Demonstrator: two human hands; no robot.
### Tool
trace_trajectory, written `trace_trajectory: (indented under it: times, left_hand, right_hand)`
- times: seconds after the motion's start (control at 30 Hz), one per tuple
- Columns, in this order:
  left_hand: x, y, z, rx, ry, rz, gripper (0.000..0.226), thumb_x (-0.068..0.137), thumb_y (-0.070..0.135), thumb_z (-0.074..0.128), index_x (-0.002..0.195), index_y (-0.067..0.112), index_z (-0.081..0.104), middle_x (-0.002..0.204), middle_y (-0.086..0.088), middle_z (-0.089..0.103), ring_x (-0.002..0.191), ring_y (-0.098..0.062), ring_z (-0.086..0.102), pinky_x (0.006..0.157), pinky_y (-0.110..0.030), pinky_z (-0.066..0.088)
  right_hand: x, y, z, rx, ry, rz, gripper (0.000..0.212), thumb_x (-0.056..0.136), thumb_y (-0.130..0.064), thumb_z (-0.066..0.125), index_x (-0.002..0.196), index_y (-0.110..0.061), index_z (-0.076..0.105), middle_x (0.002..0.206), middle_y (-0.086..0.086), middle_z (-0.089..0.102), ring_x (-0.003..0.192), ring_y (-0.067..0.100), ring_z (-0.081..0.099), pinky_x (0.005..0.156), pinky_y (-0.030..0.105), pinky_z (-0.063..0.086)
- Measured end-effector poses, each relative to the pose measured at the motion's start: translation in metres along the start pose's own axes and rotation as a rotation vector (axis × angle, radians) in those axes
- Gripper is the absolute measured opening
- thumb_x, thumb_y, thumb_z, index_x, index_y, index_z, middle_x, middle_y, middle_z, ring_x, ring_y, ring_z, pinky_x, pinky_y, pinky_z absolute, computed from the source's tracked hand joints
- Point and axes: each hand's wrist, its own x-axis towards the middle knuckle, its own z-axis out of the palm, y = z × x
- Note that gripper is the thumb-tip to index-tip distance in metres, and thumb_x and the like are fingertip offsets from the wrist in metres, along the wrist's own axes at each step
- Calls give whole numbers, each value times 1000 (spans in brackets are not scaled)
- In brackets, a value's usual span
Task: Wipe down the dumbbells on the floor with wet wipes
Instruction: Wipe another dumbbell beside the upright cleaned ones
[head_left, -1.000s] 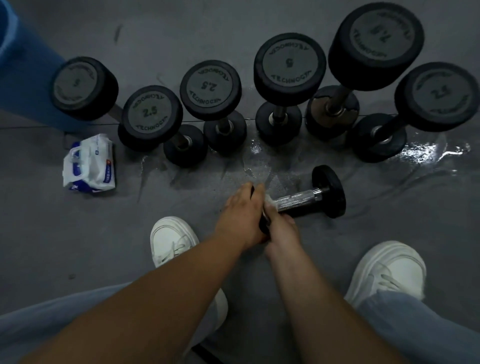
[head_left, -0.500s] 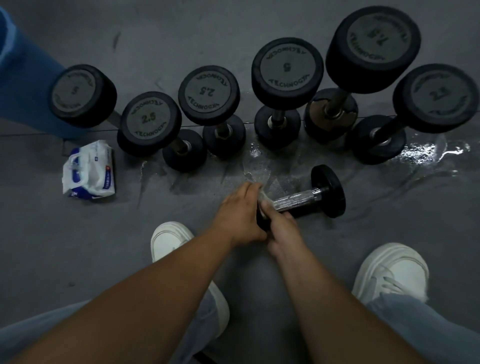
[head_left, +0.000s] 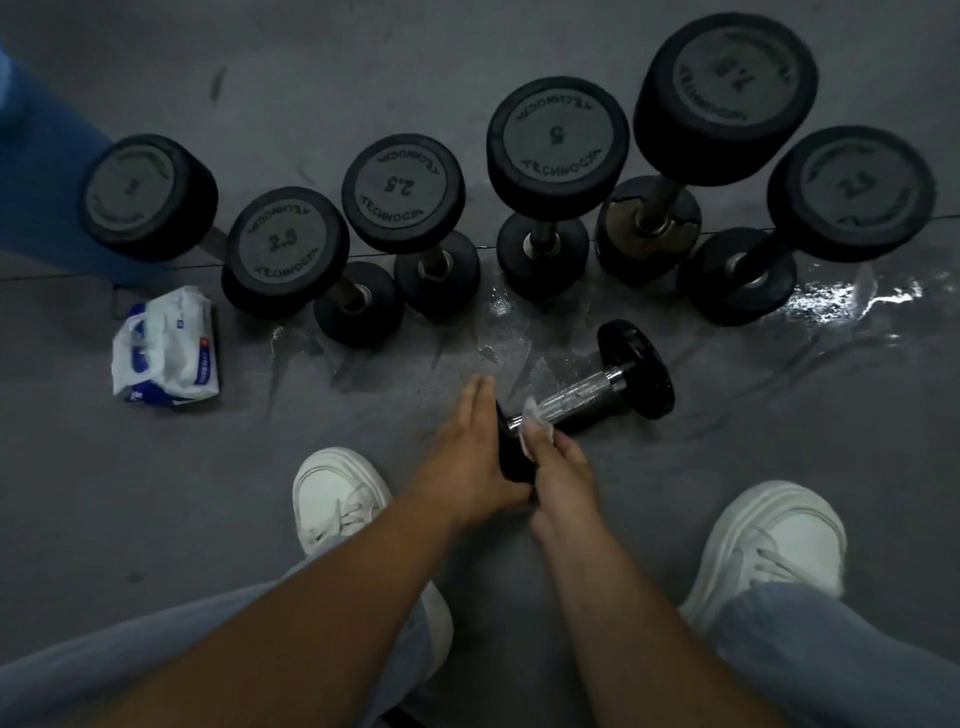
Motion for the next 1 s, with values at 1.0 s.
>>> trace_trajectory:
  times: [1.0]
  left_hand:
    - [38, -17, -26, -180, -98, -77, 127, 55, 31, 94, 154, 22, 16, 150, -5, 31, 132, -18, 40, 106, -20, 32]
  right_hand:
    - [12, -19, 7, -183, -94, 118, 22, 84, 5, 46, 78, -9, 61, 66, 8, 58, 49, 12, 48, 40, 19, 33]
